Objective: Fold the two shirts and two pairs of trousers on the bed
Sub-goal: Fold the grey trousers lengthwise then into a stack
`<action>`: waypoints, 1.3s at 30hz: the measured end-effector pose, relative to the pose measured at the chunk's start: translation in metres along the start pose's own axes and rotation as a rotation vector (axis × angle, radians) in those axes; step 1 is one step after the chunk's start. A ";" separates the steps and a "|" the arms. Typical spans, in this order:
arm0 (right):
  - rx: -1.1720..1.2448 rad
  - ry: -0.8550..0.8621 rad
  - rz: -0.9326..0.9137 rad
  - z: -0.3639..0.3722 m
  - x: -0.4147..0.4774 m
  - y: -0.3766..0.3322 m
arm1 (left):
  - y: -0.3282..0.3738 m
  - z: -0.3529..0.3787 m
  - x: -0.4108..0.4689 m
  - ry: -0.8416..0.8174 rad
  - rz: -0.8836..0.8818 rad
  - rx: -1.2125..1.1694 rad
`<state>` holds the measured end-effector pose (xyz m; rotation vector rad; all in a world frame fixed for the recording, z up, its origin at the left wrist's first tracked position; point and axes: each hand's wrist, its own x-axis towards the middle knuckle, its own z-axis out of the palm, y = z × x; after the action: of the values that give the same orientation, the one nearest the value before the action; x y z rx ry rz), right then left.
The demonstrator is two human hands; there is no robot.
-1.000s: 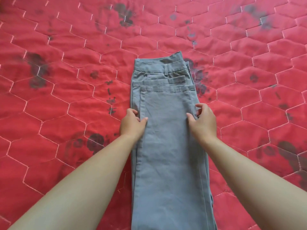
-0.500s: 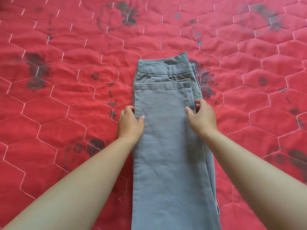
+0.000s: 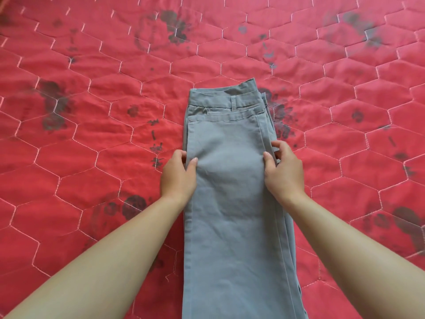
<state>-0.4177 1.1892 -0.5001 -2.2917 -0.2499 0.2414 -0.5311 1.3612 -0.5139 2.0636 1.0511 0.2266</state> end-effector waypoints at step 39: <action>-0.158 -0.315 0.097 -0.068 -0.253 0.116 | -0.060 -0.005 -0.276 -0.213 -0.123 0.088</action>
<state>-0.6317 1.0001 -0.5173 -2.4183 -0.3278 0.6552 -0.7464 1.1781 -0.5032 2.0395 1.0664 -0.1016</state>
